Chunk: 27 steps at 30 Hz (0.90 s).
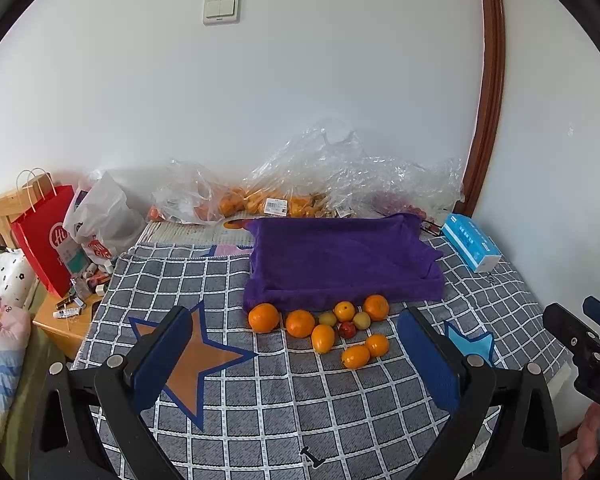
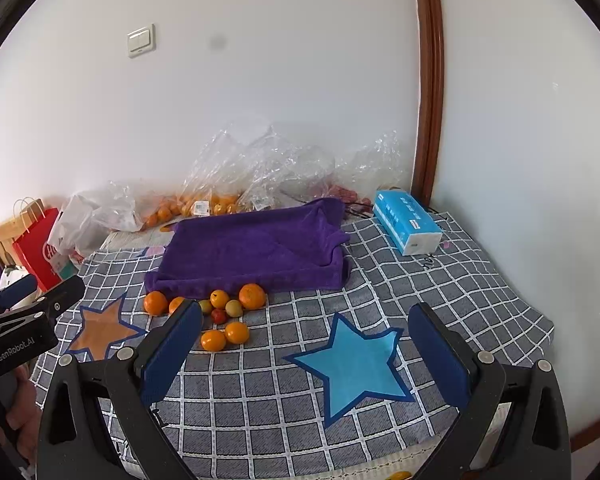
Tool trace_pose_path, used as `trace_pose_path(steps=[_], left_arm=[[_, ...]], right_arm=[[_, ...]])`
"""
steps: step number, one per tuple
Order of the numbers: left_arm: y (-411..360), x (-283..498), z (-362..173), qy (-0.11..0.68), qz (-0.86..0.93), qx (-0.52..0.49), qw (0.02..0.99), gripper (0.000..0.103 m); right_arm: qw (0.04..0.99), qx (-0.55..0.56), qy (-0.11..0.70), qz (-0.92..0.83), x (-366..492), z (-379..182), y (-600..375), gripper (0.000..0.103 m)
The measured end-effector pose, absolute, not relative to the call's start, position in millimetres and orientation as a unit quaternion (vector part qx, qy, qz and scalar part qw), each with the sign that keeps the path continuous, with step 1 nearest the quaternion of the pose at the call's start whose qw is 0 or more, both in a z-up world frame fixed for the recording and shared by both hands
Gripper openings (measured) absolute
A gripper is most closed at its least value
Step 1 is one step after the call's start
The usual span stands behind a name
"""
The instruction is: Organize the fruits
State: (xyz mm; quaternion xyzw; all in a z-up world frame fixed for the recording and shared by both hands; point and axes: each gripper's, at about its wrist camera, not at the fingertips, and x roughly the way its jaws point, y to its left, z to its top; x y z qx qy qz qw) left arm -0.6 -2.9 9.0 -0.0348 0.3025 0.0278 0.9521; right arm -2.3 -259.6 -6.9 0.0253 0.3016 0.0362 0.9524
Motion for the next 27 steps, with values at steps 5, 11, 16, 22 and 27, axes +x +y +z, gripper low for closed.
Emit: trace_pose_path(steps=[5, 11, 16, 22, 27], left_arm=[[-3.7, -1.8, 9.1, 0.300, 0.026, -0.034, 0.953, 0.103], [-4.7, -5.7, 10.3, 0.296, 0.025, -0.035, 0.954, 0.103], [-3.0, -7.8, 10.5, 0.294, 0.024, -0.036, 0.955, 0.103], [-3.7, -7.8, 10.4, 0.294, 0.023, -0.036, 0.955, 0.103], [-3.5, -8.3, 10.6, 0.293, 0.023, -0.036, 0.955, 0.103]], right_arm=[[0.952, 0.026, 0.302, 0.036, -2.4, -6.9, -259.4, 0.102], [0.953, 0.025, 0.301, 0.037, -2.7, -6.9, -258.4, 0.102], [0.953, 0.023, 0.300, 0.036, -2.7, -7.1, -258.2, 0.102], [0.954, 0.023, 0.298, 0.036, -6.1, -7.4, -257.8, 0.102], [0.954, 0.021, 0.297, 0.037, -7.0, -7.1, -257.0, 0.102]])
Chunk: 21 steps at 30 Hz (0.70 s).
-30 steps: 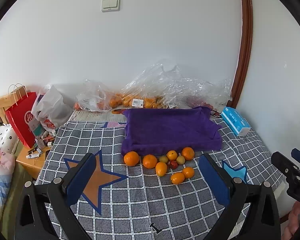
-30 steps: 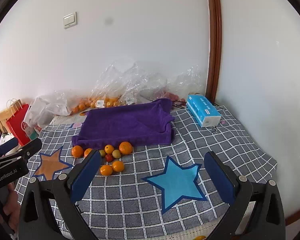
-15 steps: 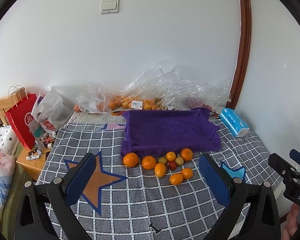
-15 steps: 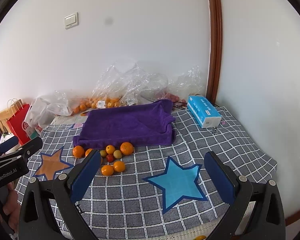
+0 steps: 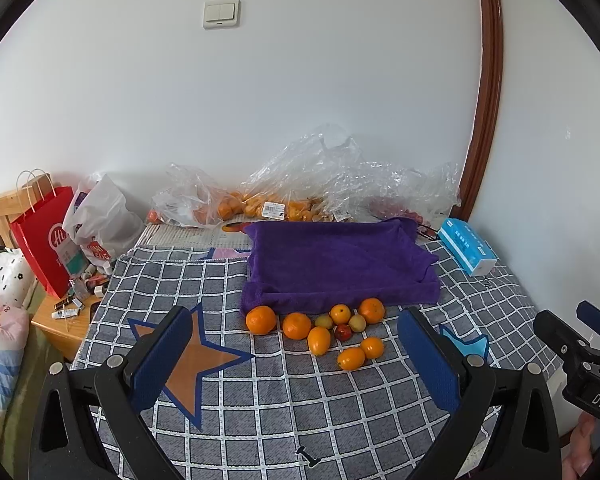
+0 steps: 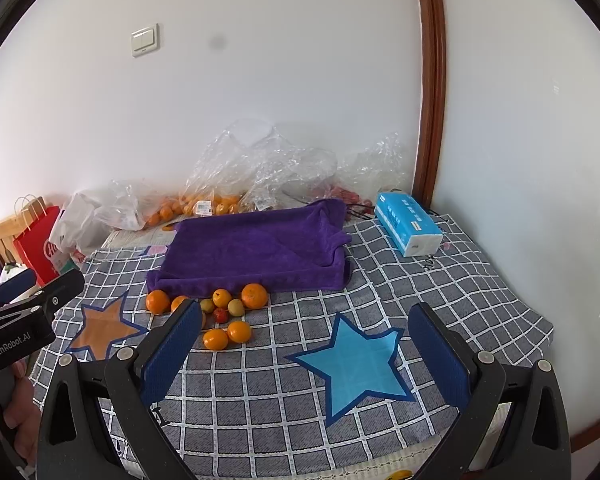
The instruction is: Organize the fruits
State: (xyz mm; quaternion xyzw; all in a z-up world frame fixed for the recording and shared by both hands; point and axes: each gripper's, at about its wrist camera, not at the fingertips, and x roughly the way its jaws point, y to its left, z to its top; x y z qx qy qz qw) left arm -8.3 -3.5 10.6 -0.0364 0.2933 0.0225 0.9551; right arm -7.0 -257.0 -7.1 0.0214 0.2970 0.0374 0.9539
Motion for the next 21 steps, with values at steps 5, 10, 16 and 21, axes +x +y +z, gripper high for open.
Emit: trace_pose_path(steps=[5, 10, 16, 21], left_arm=[[-3.2, -8.3, 11.9, 0.294, 0.024, -0.037, 0.955, 0.103], [-2.7, -8.0, 14.1, 0.294, 0.026, -0.041, 0.955, 0.103], [-0.4, -8.1, 13.9, 0.294, 0.026, -0.044, 0.955, 0.103], [0.8, -9.8, 14.6, 0.291, 0.025, -0.044, 0.955, 0.103]], right_arm=[[0.954, 0.020, 0.296, 0.039, -9.1, -6.2, -253.9, 0.102], [0.954, 0.019, 0.296, 0.044, -8.3, -4.8, -252.0, 0.102], [0.954, 0.019, 0.296, 0.046, -7.7, -4.2, -251.1, 0.102], [0.954, 0.021, 0.297, 0.045, -7.1, -4.5, -251.0, 0.102]])
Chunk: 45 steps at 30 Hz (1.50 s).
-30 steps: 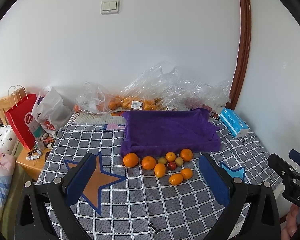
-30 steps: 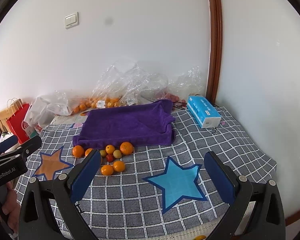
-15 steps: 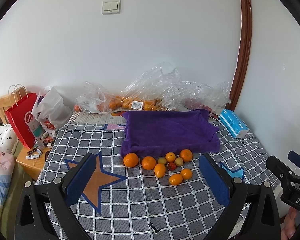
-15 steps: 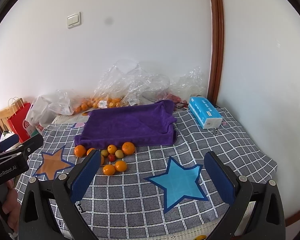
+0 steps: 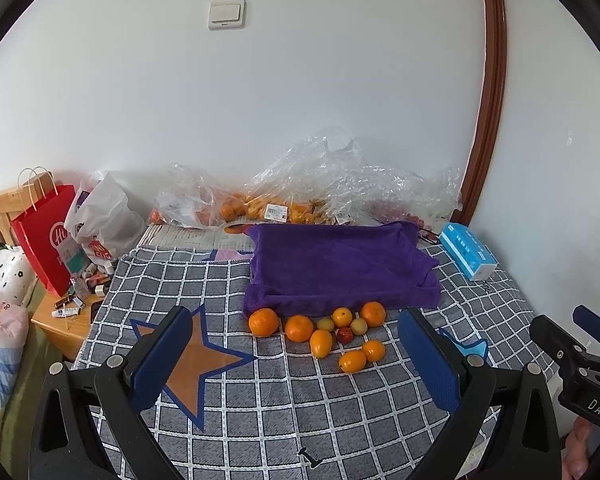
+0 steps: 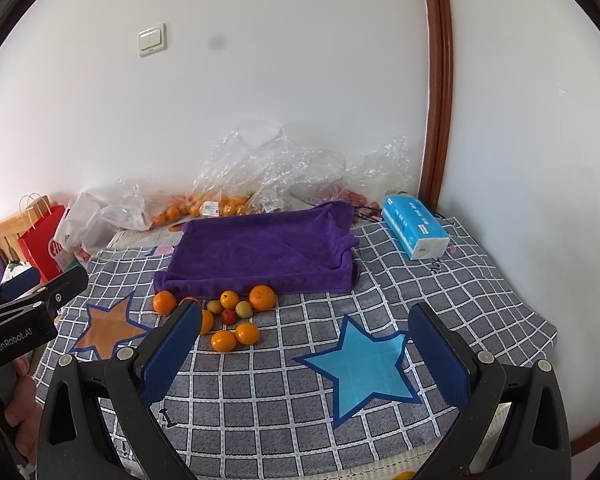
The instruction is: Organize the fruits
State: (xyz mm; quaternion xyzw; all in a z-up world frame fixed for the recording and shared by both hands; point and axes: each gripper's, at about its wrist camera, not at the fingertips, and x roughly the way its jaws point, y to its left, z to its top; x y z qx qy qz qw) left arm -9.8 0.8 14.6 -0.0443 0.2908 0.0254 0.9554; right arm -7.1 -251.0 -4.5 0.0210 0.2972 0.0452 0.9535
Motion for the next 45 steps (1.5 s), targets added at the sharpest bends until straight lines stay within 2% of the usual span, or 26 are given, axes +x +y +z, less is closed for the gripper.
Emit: trace_pose_path(steps=[29, 36, 45], left_arm=[[6, 6, 15, 0.283, 0.007, -0.049, 0.958, 0.103], [19, 28, -11, 0.304, 0.010, -0.058, 0.951, 0.103], [44, 60, -62, 0.350, 0.044, -0.073, 0.933, 0.102]], right_arm=[[0.950, 0.018, 0.310, 0.041, 22, -10, -243, 0.102], [0.948, -0.002, 0.316, 0.031, 39, -31, -237, 0.102], [0.934, -0.009, 0.356, 0.025, 72, -86, -233, 0.102]])
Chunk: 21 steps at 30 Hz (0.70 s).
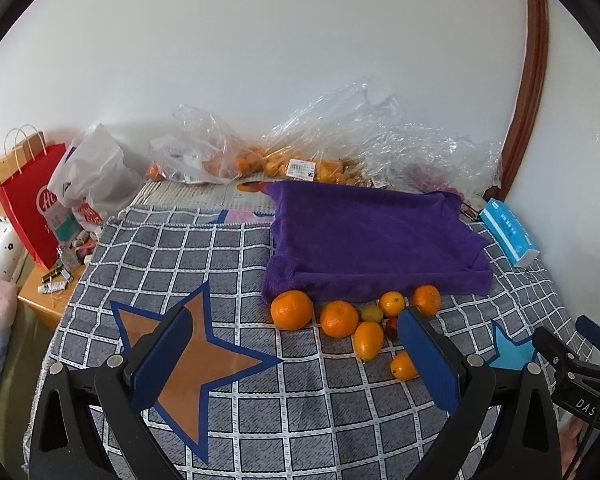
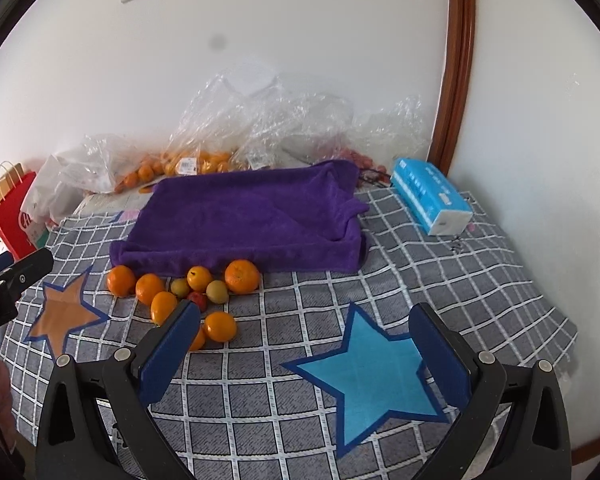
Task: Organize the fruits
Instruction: 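Lower the right gripper onto a large orange and close it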
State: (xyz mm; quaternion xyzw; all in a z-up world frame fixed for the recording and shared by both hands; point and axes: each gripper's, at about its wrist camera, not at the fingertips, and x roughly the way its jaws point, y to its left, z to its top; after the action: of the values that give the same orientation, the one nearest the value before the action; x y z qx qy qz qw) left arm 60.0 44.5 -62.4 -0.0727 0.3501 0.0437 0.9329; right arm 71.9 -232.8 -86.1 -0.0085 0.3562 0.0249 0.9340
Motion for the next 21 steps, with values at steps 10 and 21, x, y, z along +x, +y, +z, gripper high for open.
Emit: trace_pose_path(steps=[10, 21], left_arm=[[72, 76, -111, 0.390, 0.042, -0.094, 0.915, 0.102], [86, 83, -133, 0.404, 0.066, -0.070, 0.910, 0.099]], right_arm=[[0.917, 0.005, 0.395, 0.048, 95, -137, -234, 0.096], [0.890, 0.061, 0.435, 0.124, 124, -169, -202, 0.057]])
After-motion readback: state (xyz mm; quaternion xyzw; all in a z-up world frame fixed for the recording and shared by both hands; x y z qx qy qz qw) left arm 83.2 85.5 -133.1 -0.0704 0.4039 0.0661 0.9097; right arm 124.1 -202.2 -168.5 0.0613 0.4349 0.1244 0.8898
